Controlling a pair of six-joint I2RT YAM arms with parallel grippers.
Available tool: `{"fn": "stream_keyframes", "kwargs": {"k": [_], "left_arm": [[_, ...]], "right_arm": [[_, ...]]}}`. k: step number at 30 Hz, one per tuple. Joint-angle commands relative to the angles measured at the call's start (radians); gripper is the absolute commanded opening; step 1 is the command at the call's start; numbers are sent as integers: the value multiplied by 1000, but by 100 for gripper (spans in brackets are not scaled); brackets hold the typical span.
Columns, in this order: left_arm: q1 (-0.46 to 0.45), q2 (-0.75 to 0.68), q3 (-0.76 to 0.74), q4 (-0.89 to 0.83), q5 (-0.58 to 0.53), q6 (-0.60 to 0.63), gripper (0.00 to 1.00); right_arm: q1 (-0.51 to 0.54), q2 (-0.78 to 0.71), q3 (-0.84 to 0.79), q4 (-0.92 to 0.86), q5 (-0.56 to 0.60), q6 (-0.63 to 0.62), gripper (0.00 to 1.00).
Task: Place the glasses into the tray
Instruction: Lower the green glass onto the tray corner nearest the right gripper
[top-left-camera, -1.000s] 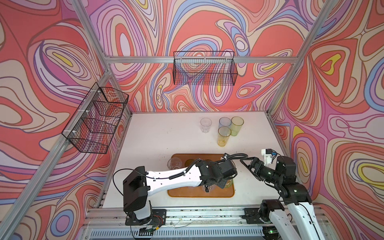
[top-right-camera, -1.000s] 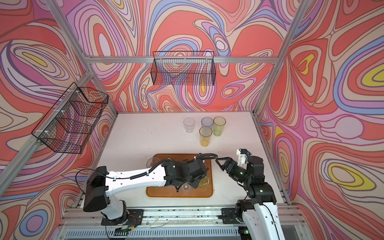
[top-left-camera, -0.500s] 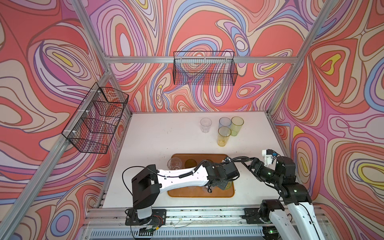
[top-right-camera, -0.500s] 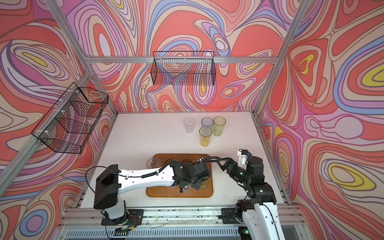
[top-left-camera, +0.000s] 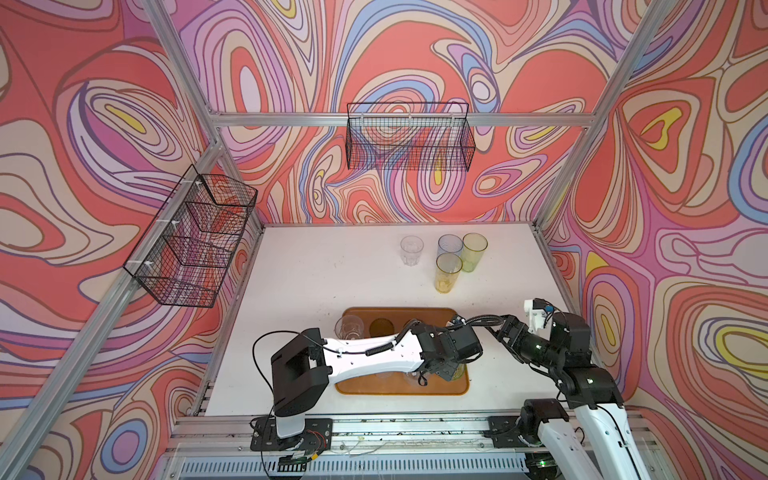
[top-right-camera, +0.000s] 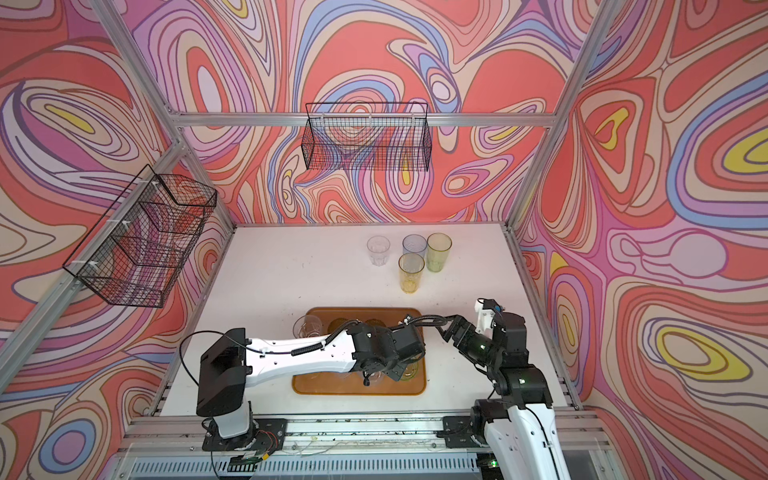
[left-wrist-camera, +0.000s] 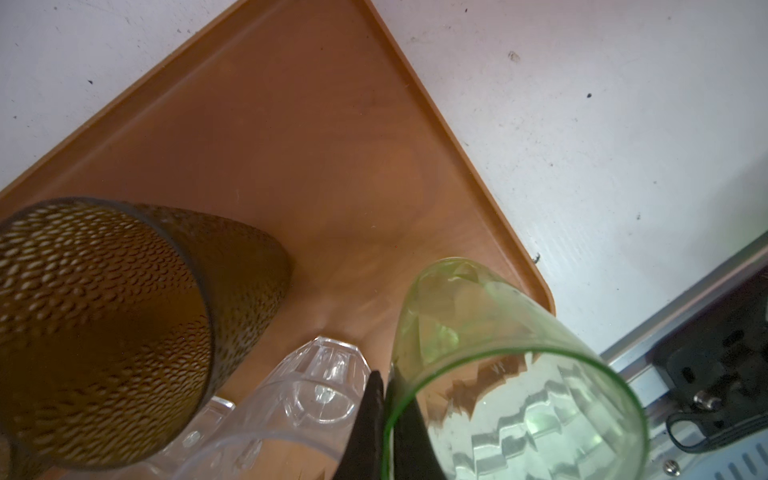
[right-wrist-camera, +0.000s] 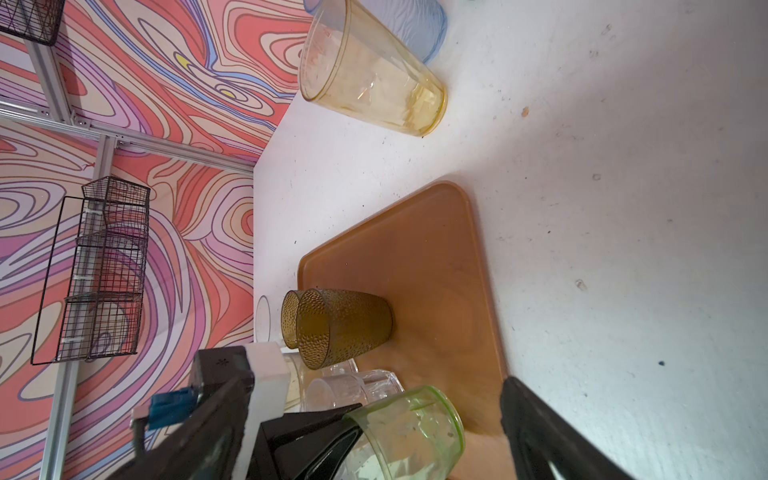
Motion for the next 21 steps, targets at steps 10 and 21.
{"fn": "stream_keyframes", "kwargs": {"k": [10,21], "left_arm": [[-16,48,43,-53,-13,-1,1],[-17,56,74,-55,-18,16,19]], "right_arm": [[-5,4,-21,0,14,-19,97],[-5,6,-21,3,5,-17,98]]}}
